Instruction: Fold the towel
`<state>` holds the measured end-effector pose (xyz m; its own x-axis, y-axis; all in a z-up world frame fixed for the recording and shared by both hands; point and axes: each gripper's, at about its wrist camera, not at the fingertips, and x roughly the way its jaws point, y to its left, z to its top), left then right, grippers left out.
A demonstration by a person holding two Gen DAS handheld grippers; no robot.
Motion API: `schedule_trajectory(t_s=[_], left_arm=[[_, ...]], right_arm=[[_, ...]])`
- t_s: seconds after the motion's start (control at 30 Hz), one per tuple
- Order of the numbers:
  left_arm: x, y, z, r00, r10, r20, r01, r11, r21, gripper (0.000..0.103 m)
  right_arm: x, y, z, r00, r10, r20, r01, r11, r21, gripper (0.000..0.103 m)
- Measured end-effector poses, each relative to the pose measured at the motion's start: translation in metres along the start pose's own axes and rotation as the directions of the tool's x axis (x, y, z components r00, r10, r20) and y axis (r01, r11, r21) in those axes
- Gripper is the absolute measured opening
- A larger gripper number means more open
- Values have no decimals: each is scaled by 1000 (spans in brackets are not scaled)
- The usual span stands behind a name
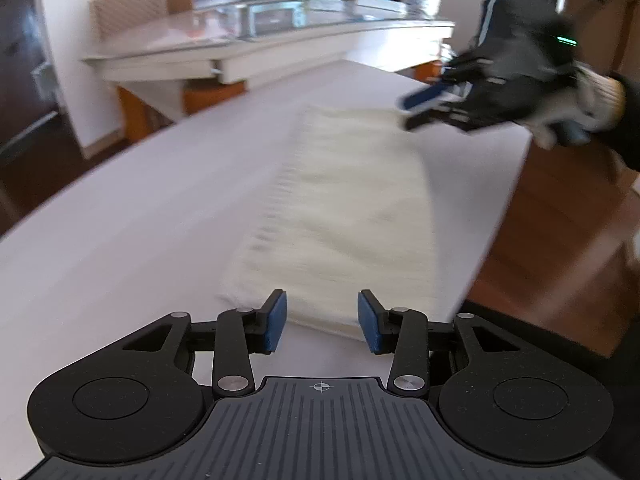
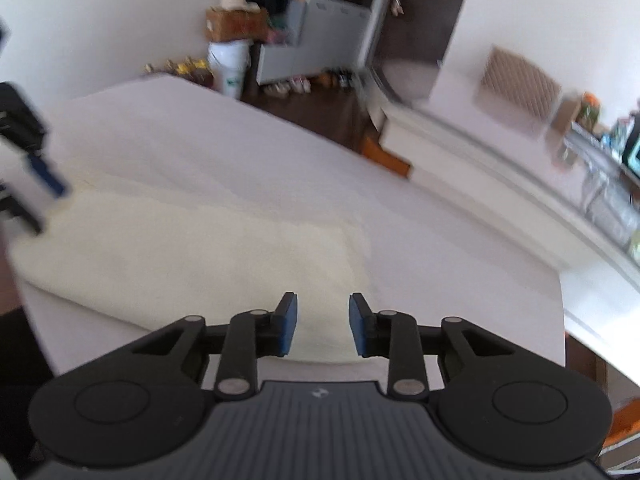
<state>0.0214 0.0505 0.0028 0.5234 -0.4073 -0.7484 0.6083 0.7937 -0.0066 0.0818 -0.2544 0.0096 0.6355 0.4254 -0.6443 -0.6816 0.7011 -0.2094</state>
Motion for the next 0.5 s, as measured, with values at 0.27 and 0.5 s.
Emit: schedule_trajectory(t_s=[0.27,0.5], left_arm=[[16,46,14,1000,-14,-4,14,1000,21,43],[34,48,23,995,-86,-43,89,993,74,41]], right_arm=[[-30,83,3,976,195,93,-196,981,2,33],[-36,123,-3,966,246,86,-248,969,12,36]])
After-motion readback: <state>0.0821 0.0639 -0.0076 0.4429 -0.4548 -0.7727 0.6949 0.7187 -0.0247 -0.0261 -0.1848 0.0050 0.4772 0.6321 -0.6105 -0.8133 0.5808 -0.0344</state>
